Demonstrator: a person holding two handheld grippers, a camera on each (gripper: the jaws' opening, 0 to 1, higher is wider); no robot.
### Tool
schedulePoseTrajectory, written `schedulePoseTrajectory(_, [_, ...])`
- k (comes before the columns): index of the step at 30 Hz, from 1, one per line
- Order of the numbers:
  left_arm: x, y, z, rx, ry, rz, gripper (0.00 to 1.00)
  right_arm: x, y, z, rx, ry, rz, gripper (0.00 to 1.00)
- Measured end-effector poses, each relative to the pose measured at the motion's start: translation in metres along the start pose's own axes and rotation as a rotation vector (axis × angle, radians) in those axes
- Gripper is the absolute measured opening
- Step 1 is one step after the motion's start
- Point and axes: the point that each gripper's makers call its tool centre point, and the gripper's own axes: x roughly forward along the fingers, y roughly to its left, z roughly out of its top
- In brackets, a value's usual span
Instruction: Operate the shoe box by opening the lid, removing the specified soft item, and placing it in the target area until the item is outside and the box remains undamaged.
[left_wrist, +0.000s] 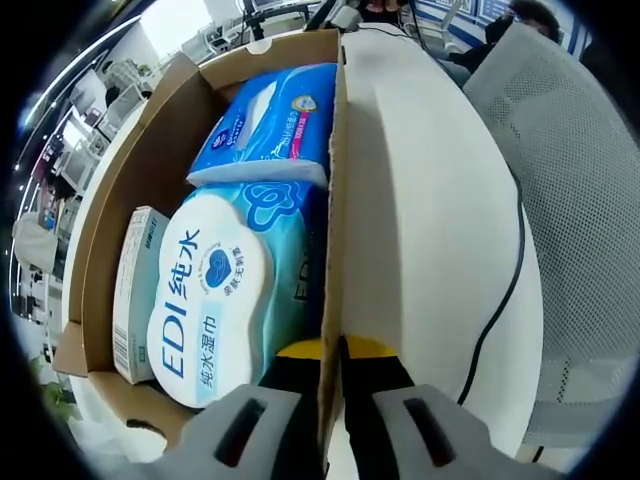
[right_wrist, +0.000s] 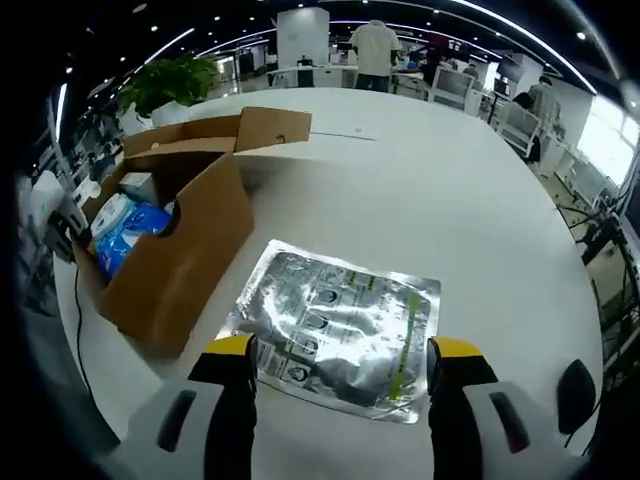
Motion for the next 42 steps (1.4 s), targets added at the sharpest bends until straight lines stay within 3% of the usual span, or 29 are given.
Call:
schedulePoseTrajectory(10, [0.000, 0.002, 0.002, -0.001, 0.002, -0.002, 0.02, 0.001, -0.004, 0.001, 0.011, -0.010, -0.015, 0.68])
schedulePoseTrajectory(16, [-0.002, 0.002, 0.003, 0.000, 0.002, -0.002, 0.02, 0.009, -0.007, -0.010, -0.014, 0.035, -0.004, 0.65])
schedulePoseTrajectory(20, [-0.002, 0.002, 0.002, -0.001, 0.002, 0.000, 0.02, 0.008, -0.005, 0.001, 0.007, -0.019, 0.001, 0.64])
schedulePoseTrajectory(25, [-0.002, 0.002, 0.002, -0.001, 0.002, -0.001, 0.02, 0.016, 0.005, -0.008, -0.024, 0.031, 0.018, 0.62])
schedulePoseTrajectory(27, [-0.002, 0.003, 0.002, -0.001, 0.002, 0.000, 0.02, 0.019, 0.004, -0.003, -0.013, -0.019, 0.021, 0.62])
schedulePoseTrajectory(42, [0.000, 0.003, 0.001, -0.002, 0.001, 0.000, 0.02, 0.023, 0.007, 0.003, -0.039, 0.019, 0.022, 0.62])
